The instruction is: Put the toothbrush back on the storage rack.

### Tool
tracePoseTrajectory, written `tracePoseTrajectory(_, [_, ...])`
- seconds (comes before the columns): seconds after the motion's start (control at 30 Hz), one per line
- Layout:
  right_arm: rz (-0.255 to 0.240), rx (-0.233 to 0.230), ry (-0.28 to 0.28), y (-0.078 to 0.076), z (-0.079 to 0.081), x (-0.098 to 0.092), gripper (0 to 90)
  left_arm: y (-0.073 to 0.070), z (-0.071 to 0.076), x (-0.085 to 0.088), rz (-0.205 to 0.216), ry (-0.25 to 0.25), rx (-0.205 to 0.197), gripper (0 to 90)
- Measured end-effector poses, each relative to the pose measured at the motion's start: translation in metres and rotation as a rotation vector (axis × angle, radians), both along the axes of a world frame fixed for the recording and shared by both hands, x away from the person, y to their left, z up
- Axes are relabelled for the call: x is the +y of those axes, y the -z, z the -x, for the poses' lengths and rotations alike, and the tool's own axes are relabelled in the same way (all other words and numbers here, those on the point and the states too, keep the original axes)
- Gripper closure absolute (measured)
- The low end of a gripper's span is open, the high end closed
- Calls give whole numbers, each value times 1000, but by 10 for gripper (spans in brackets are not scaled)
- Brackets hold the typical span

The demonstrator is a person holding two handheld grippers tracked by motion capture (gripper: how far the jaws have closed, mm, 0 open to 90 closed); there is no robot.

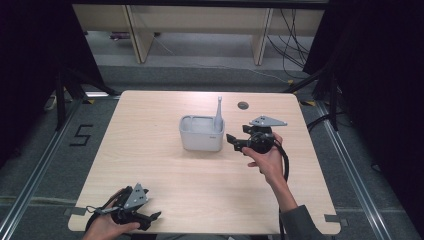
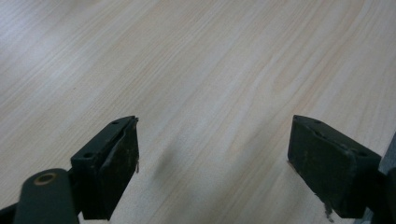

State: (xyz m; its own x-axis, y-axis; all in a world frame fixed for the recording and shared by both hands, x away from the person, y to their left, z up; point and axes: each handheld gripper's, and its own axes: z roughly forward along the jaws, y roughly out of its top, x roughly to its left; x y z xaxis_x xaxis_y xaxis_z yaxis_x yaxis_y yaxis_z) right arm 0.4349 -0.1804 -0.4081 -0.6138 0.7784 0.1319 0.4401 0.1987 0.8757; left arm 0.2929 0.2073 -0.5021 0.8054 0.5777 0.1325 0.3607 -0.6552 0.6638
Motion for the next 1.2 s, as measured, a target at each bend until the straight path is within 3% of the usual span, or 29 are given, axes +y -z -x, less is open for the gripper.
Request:
tracePoseTrajectory(0.07, [-12,17,1,1,3,0,266,0,1,0,6,-5,8,162])
tracePoseTrajectory(0.1, [7,4,-3,1,3,-1,266,0,0,0,-1,3,0,161])
tracePoseTrajectory(0.13, [-12,18,14,2,5,0,266,0,1,-1,12,-10,4,161])
tracePoseTrajectory(0.17, [0,-1,-10,2,4,-1,264,0,1,0,11,-8,6,162])
tracePoseTrajectory(0.23, [17,4,-3,2,7,-2,263,0,0,0,6,2,1,162])
tracePoseTrajectory(0.27, [-4,9,7,4,9,-1,263,0,0,0,7,-1,0,162])
tracePoseTrajectory(0.3, [26,-12,-6,4,8,-3,262,0,0,0,7,-1,0,162])
tracePoseTrajectory(0.33, [12,18,-16,4,10,-2,262,0,0,0,7,0,-1,162])
tracePoseTrajectory(0.6, [34,7,-31,13,18,-5,257,-1,1,0,6,-4,-1,162])
tracePoseTrajectory(0.63, [27,40,-7,12,21,-5,257,0,1,0,10,-8,2,162])
tracePoseTrajectory(0.67, [25,18,-13,14,20,-6,257,0,1,0,10,-9,1,162])
tracePoseTrajectory(0.7, [20,45,-13,13,22,-6,256,0,1,0,9,-8,2,162])
tracePoseTrajectory(0.83, [41,26,-20,17,25,-8,253,0,1,0,6,-3,-2,162])
tracePoseTrajectory(0.87, [32,43,-22,17,26,-8,253,0,1,0,6,-4,-2,162])
tracePoseTrajectory(0.9, [49,7,-37,19,26,-10,252,0,1,0,9,-7,2,162])
tracePoseTrajectory(0.93, [42,40,-23,19,29,-9,252,0,1,0,9,-8,2,162])
tracePoseTrajectory(1.03, [57,24,-31,22,31,-11,250,0,1,0,8,-8,1,162])
tracePoseTrajectory(1.2, [32,47,-16,24,38,-12,245,0,1,0,8,-8,2,162])
